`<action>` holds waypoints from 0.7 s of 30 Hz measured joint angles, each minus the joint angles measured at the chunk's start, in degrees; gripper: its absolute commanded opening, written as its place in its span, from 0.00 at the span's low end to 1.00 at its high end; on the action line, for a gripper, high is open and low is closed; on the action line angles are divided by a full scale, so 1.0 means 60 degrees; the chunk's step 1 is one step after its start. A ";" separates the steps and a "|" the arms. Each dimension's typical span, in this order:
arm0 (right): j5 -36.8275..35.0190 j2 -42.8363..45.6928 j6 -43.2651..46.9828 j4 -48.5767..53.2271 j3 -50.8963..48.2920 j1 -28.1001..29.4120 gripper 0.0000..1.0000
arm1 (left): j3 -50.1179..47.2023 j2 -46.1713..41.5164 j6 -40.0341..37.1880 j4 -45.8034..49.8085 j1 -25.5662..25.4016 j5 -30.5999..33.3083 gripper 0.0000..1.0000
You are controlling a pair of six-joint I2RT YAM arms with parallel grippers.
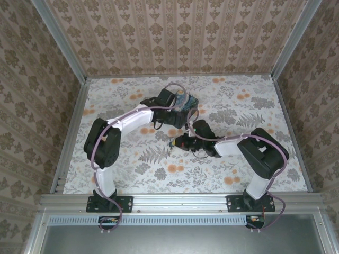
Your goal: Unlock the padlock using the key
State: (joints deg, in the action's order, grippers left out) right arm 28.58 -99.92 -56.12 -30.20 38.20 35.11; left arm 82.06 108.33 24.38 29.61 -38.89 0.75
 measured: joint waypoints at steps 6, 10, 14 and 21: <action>-0.0047 0.0266 -0.0117 -0.0106 -0.0583 -0.0510 0.68 | -0.0583 -0.1260 0.0000 0.0288 0.0087 0.0102 1.00; -0.0317 0.1807 0.0331 0.0820 -0.0918 -0.1388 0.99 | -0.1042 -0.2459 0.0000 0.0324 0.0492 0.0248 1.00; -0.0565 0.3665 0.1024 0.2218 -0.0863 -0.2328 0.99 | -0.1504 -0.3672 -0.0004 0.0328 0.1191 0.0645 1.00; -0.2167 0.5956 0.2820 0.4790 0.0648 -0.4007 1.00 | -0.3013 -0.5391 -0.0499 -0.0306 0.2881 0.2018 1.00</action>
State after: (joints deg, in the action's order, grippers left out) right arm 15.57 -64.18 -39.20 -1.45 42.09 11.07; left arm 63.99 75.99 21.39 27.77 -21.61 12.86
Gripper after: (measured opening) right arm 0.994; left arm 0.999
